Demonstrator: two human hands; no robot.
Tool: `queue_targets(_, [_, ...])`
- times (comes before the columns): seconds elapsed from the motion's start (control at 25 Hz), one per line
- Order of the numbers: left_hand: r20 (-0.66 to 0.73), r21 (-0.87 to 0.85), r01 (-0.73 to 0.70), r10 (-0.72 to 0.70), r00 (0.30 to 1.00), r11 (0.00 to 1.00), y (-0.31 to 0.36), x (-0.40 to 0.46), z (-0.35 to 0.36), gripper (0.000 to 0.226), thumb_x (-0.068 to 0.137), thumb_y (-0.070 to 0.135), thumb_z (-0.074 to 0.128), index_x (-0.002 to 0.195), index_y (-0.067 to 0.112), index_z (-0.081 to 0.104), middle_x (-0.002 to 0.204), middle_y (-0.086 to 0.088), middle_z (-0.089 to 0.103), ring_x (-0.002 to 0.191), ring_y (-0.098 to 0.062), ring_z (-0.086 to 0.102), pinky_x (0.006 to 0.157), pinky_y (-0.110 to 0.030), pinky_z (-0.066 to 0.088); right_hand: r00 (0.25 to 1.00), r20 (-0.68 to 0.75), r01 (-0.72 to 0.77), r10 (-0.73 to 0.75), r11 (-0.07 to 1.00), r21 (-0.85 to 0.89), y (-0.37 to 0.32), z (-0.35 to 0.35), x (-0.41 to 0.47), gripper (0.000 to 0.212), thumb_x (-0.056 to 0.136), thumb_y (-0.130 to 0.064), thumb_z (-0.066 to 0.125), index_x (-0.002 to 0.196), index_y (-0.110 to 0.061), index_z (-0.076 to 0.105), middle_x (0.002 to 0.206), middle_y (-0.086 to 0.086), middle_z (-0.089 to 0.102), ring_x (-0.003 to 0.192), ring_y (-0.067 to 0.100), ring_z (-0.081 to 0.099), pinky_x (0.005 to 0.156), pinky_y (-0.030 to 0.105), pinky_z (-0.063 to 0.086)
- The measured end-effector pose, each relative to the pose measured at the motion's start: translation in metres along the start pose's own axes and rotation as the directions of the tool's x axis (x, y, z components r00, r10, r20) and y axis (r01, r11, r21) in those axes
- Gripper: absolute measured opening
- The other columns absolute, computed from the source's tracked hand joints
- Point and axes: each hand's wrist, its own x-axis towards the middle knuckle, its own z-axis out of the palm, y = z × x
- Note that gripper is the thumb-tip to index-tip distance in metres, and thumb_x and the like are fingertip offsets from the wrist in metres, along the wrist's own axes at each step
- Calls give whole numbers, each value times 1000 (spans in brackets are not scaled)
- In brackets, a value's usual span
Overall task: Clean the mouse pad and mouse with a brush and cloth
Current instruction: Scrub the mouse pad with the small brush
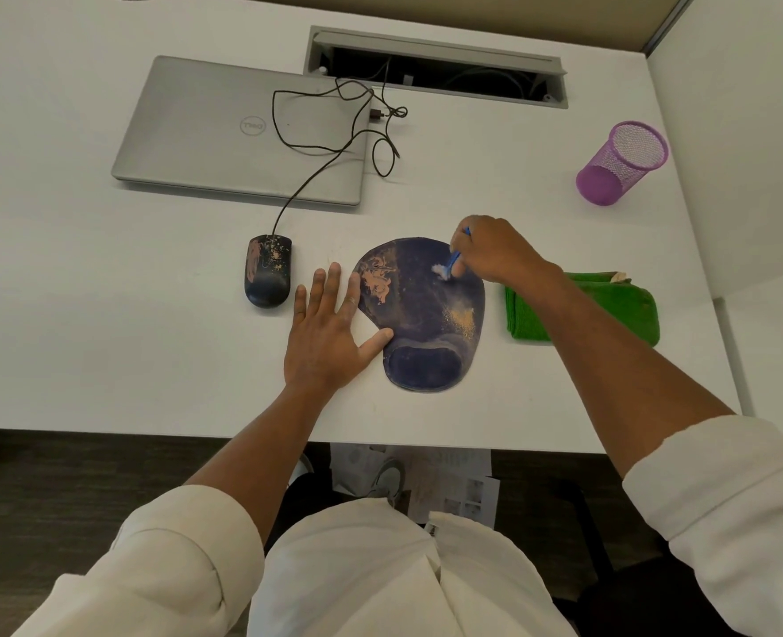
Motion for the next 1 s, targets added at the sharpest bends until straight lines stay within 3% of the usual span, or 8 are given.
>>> queue_targets(0.08, [-1, 1, 1, -1, 1000, 1000, 0, 0, 0, 100, 88, 85, 19, 165, 23, 3, 172, -7, -8, 158, -26, -12, 128, -49, -1, 997, 76, -20, 27, 997, -80, 1, -1, 1, 19, 94, -10, 52, 105, -4, 67, 95, 14, 74, 99, 32, 65, 89, 43, 52])
queue_targets(0.24, [-2, -1, 4, -4, 1000, 1000, 1, 0, 0, 100, 88, 86, 18, 165, 23, 3, 172, -6, -8, 158, -26, -12, 128, -49, -1, 988, -150, 7, -20, 996, -85, 0, -1, -1, 23, 98, -19, 42, 103, -10, 63, 94, 7, 68, 87, 27, 62, 72, 36, 47])
queue_targets(0.4, [-13, -9, 2, -2, 1000, 1000, 1, 0, 1, 100, 88, 86, 18, 165, 24, 4, 172, -7, -6, 158, -26, -10, 128, -49, 0, 999, -31, -38, 33, 985, -167, 5, -1, 2, 20, 92, -14, 50, 101, -9, 66, 93, 10, 72, 91, 29, 64, 81, 38, 53])
queue_targets(0.56, [-10, -1, 0, 0, 1000, 1000, 0, 0, 1, 100, 88, 85, 19, 165, 23, 5, 172, -7, -5, 158, -26, -10, 128, -49, 0, 988, -146, 28, -48, 990, -138, 6, 0, -1, 14, 95, -20, 52, 103, -16, 63, 94, 3, 65, 84, 24, 59, 68, 31, 43])
queue_targets(0.72, [-19, 1, -2, 2, 1000, 1000, 0, -1, 1, 100, 89, 85, 20, 165, 22, 5, 172, -7, -4, 158, -26, -9, 128, -49, 0, 999, 49, 10, 0, 980, -200, 12, -8, -1, 12, 81, -13, 70, 90, -21, 67, 99, 4, 70, 91, 25, 63, 71, 33, 46])
queue_targets(0.88, [-10, 6, 1, -1, 1000, 1000, 0, 0, 2, 99, 89, 85, 21, 165, 23, 3, 172, -7, -6, 158, -26, -11, 128, -49, 0, 988, -139, 61, -69, 996, -63, 12, -13, -5, 13, 90, -16, 60, 96, -20, 71, 93, 3, 73, 89, 22, 65, 79, 40, 54])
queue_targets(1.0, [-6, 12, 3, -3, 1000, 1000, 0, 0, 2, 100, 89, 85, 20, 165, 23, 2, 172, -7, -7, 158, -26, -12, 128, -49, 0, 999, 2, 46, -46, 992, -121, 21, -10, -10, 12, 87, -13, 65, 93, -19, 73, 90, 1, 73, 92, 23, 66, 79, 39, 52])
